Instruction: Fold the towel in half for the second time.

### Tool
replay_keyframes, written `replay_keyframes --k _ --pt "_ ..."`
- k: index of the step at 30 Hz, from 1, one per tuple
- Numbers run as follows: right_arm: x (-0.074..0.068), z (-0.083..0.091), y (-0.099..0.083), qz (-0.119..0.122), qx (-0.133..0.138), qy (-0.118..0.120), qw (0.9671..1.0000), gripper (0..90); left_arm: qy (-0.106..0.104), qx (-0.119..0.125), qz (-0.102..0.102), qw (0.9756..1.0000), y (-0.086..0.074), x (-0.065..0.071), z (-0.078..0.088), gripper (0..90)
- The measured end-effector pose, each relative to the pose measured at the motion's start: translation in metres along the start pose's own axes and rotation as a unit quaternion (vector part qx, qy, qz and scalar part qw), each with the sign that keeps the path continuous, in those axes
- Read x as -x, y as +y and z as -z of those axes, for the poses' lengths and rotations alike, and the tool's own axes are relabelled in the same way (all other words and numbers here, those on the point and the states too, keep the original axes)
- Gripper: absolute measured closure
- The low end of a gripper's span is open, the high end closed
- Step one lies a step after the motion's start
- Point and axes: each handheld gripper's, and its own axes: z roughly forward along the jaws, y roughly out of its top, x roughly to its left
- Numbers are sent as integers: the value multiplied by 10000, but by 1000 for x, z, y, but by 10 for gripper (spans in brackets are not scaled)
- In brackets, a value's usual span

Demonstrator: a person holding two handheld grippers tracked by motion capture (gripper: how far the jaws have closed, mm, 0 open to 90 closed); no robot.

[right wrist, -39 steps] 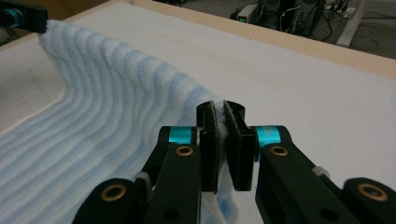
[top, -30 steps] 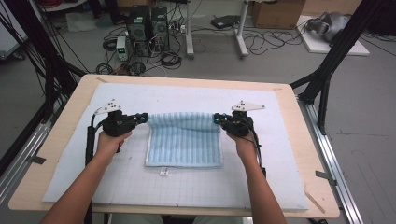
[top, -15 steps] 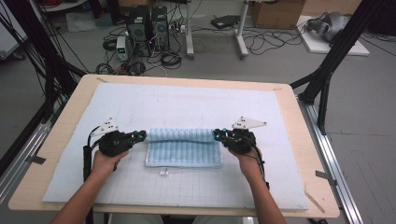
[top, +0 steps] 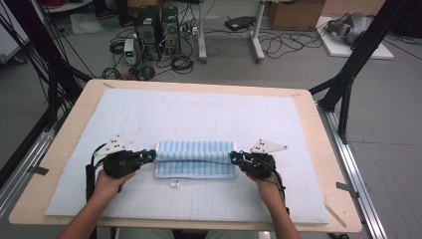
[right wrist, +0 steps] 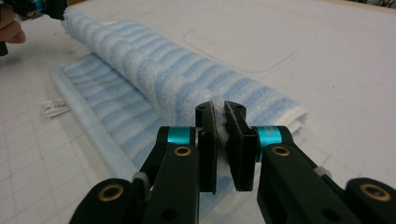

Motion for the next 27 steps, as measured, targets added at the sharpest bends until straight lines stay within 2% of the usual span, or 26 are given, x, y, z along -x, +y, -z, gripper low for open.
replay_keyframes --k 5,8,12,17,19,21,23,25,27 --pt "-8 6 -4 87 -48 -10 10000 834 -26 -156 -21 9999 -7 5 3 871" --pt "-11 9 -7 244 -168 -56 9995 834 -141 -271 -69 9995 -9 7 4 871" --pt "-12 10 -12 314 -282 -71 9991 832 -208 -384 -81 9990 -12 9 4 871" --pt "-14 13 -13 419 -402 -66 9983 805 -375 -348 14 9987 -13 8 8 862" --pt "-13 16 -14 444 -388 -57 9982 743 -435 -208 66 9988 -10 5 12 811" --pt "-11 20 -12 311 -258 -88 9991 665 -328 -22 243 9992 -5 0 15 686" --pt "-8 25 -8 162 -9 -159 9997 619 -151 85 274 9995 0 -4 16 671" --pt "-5 26 -2 19 198 -200 9996 605 -21 46 290 9996 3 -7 12 660" --pt "-5 21 3 68 150 -323 9993 596 86 -18 308 9995 4 -9 4 661"
